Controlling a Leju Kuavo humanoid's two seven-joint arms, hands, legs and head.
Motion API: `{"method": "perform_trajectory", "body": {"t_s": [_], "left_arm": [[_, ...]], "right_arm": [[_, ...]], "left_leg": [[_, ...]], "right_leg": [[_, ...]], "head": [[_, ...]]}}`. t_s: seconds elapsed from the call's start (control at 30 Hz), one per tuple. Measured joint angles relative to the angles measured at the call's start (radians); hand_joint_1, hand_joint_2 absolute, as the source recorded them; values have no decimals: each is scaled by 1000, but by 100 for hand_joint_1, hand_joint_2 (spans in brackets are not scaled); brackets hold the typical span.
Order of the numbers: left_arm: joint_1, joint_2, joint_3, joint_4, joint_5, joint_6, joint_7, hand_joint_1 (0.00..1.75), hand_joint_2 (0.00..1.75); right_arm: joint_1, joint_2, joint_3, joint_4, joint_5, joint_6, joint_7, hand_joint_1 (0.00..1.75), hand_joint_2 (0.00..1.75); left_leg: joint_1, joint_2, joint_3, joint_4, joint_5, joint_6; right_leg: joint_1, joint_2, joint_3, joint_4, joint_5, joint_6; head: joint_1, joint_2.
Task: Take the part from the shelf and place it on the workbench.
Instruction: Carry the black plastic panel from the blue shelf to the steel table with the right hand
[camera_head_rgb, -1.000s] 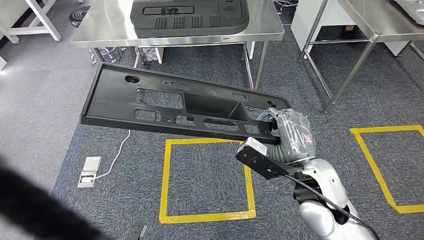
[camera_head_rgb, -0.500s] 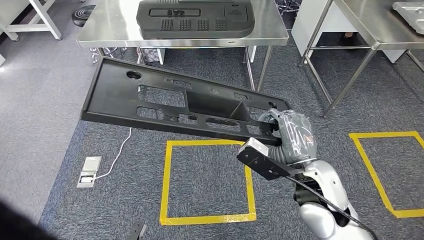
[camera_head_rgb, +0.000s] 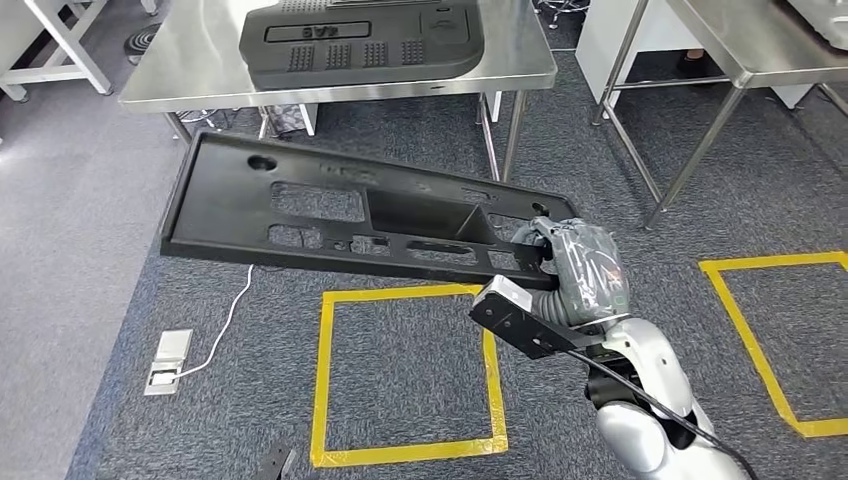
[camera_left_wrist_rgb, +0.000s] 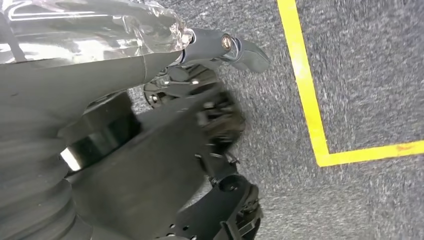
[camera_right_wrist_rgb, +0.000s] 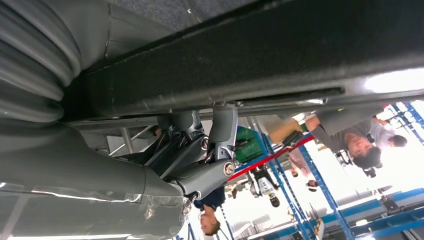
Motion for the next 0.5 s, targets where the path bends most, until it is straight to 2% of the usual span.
{"method": "perform_trajectory", "body": {"t_s": [0.03, 0.07, 0.13, 0.17, 0.2, 0.27, 0.33, 0.37, 0.4, 0.5], "left_arm": [[3, 0, 0, 0, 0, 0, 0, 0, 175], [4, 0, 0, 0, 0, 1, 0, 0, 175], [6, 1, 0, 0, 0, 2, 0, 0, 175], [6, 2, 0, 0, 0, 2, 0, 0, 175], [6, 4, 0, 1, 0, 2, 0, 0, 175], [6, 5, 0, 1, 0, 2, 0, 0, 175], [6, 5, 0, 1, 0, 2, 0, 0, 175], [5, 6, 0, 0, 0, 2, 0, 0, 175], [5, 5, 0, 0, 0, 2, -1, 0, 175], [6, 3, 0, 0, 0, 1, -1, 0, 175]], "right_arm": [[1, 0, 0, 0, 0, 0, 0, 175, 175], [1, 0, 0, 0, 0, 0, 0, 175, 175], [1, 0, 0, 0, 0, 0, 0, 175, 175], [0, 1, 0, 0, 0, 0, 0, 175, 175], [-1, 1, 1, 1, 0, 0, -1, 175, 175], [-2, 1, 1, 1, -1, 0, -1, 175, 175], [-2, 1, 1, 1, 0, 0, -1, 175, 175], [-4, 1, 1, 1, 0, -1, -2, 175, 175], [-5, 1, 1, 1, 0, -1, -2, 175, 175], [-7, 1, 2, 1, -1, -1, -3, 175, 175]], "left_leg": [[-3, 0, -25, 15, 20, 6], [-8, -1, -32, -11, 61, 14], [-20, -5, -8, -128, 160, 40], [-27, -8, 7, -178, 191, 52], [-33, -10, 19, -211, 202, 62], [-40, -10, 33, -245, 190, 75], [-35, -9, 58, -281, 180, 81], [-30, -9, 73, -295, 177, 83], [-27, -10, 87, -304, 175, 83], [-23, -10, 113, -310, 156, 82]], "right_leg": [[4, 3, 11, 0, -9, -1], [7, 5, 25, 0, -18, -2], [12, 9, 54, -3, -39, -2], [14, 11, 65, -5, -47, 0], [12, 12, 70, -8, -53, 4], [9, 13, 73, -8, -49, 19], [7, 11, 66, 13, -40, 34], [7, 10, 53, 41, -42, 39], [5, 9, 28, 85, -54, 41], [-1, 8, -84, 233, -118, 49]], "head": [[-1, 0], [-3, 0], [-5, 0], [-4, 0], [-4, 0], [-8, 0], [-13, 0], [-10, 0], [-8, 0], [4, 0]]}}
